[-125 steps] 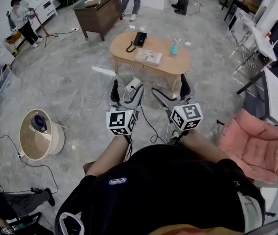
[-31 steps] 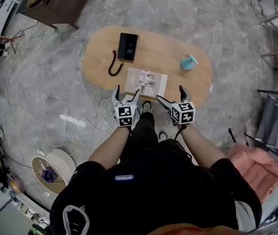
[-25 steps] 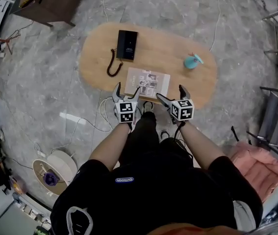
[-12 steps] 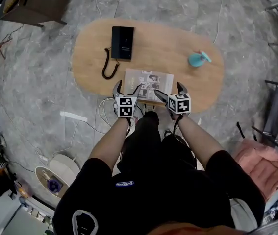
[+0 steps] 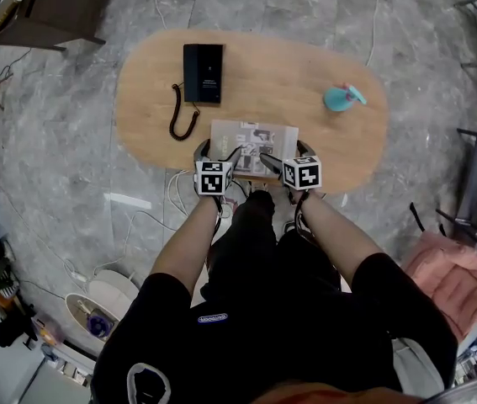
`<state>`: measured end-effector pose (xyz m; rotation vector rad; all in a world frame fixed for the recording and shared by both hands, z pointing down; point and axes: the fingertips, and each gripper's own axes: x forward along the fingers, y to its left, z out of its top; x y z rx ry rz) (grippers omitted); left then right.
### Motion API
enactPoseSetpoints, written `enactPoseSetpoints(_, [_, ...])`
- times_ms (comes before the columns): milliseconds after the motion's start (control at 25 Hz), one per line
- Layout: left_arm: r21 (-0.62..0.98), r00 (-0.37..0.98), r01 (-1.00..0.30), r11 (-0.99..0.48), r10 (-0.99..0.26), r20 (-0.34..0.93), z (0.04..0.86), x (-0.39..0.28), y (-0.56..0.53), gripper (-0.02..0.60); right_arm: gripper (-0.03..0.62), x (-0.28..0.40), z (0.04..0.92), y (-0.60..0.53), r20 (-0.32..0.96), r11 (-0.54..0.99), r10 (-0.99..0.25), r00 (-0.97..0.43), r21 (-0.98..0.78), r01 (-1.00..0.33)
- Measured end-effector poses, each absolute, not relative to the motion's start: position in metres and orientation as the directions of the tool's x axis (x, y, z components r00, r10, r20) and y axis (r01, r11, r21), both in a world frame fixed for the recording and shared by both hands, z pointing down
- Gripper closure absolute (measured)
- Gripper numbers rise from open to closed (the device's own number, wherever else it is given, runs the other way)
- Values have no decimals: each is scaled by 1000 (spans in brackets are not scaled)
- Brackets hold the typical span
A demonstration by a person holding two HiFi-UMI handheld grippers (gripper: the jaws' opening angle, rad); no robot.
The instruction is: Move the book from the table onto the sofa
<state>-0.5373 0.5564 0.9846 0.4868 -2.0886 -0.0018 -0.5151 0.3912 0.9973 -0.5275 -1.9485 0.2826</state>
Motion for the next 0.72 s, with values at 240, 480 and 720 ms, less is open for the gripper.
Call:
enactPoseSetpoints(240, [303,-368,-325,896,-415,832,1002,-540,559,163,132,-507,1021,388,825,868,496,-271,-460,189])
enactPoseSetpoints(480, [405,-354,-205,891,-453,818,1002,-537,565,265,232,-508,1021,374,823,869,495,-280,-472,149])
enactPoseSetpoints(720, [403,-400,-172,899,-438,805,986,-530,563,290,235,-508,1009,370,819,869,494,-292,-463,172])
